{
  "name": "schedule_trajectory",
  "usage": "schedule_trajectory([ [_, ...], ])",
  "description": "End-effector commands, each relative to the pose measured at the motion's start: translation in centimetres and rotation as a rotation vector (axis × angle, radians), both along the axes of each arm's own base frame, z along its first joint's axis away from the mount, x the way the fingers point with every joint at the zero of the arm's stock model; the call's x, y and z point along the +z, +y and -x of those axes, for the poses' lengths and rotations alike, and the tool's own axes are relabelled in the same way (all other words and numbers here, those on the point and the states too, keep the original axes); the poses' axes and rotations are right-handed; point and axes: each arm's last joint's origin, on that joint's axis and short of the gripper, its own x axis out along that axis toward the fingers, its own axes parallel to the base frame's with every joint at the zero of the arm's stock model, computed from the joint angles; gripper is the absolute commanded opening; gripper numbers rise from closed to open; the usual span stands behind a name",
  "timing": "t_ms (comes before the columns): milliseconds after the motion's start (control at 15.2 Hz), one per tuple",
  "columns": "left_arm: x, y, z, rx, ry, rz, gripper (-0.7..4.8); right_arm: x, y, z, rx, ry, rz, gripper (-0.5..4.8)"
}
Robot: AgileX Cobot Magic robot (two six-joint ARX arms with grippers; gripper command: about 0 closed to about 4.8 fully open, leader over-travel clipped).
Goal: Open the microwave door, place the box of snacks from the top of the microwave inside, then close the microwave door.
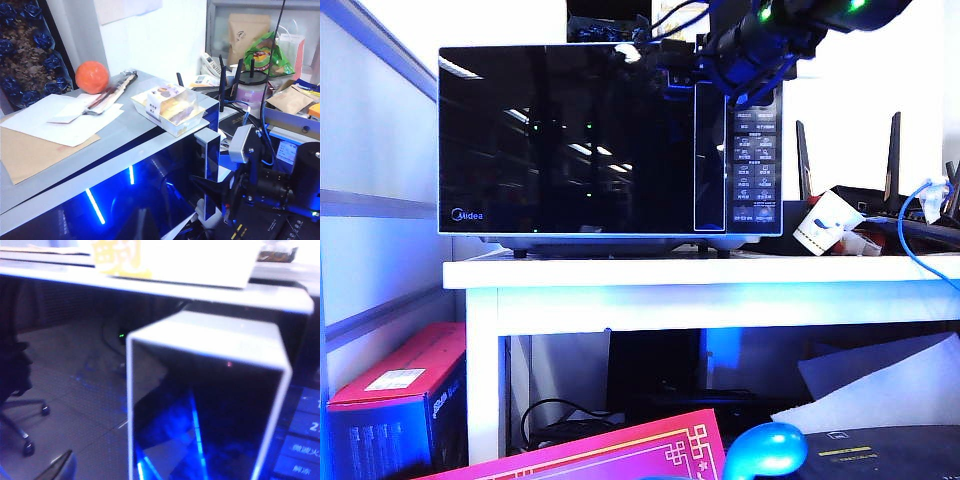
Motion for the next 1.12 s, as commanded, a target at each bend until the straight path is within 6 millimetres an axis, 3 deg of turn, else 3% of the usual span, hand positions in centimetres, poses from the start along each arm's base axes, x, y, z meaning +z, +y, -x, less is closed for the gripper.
schedule_trajectory([
  [66,0.3,0.0,0.2,-0.005,-0.015,0.006,-0.06,2.2,0.0,1.1,0.055,-0.067,-0.026,3.47],
  [525,0.2,0.0,0.2,-0.005,-0.010,0.005,-0.06,2.8,-0.4,1.1,0.000,-0.108,-0.026,3.46],
  [1116,0.2,0.0,0.2,-0.005,-0.009,0.004,-0.06,6.4,-1.1,2.5,-0.016,-0.292,-0.091,3.46],
])
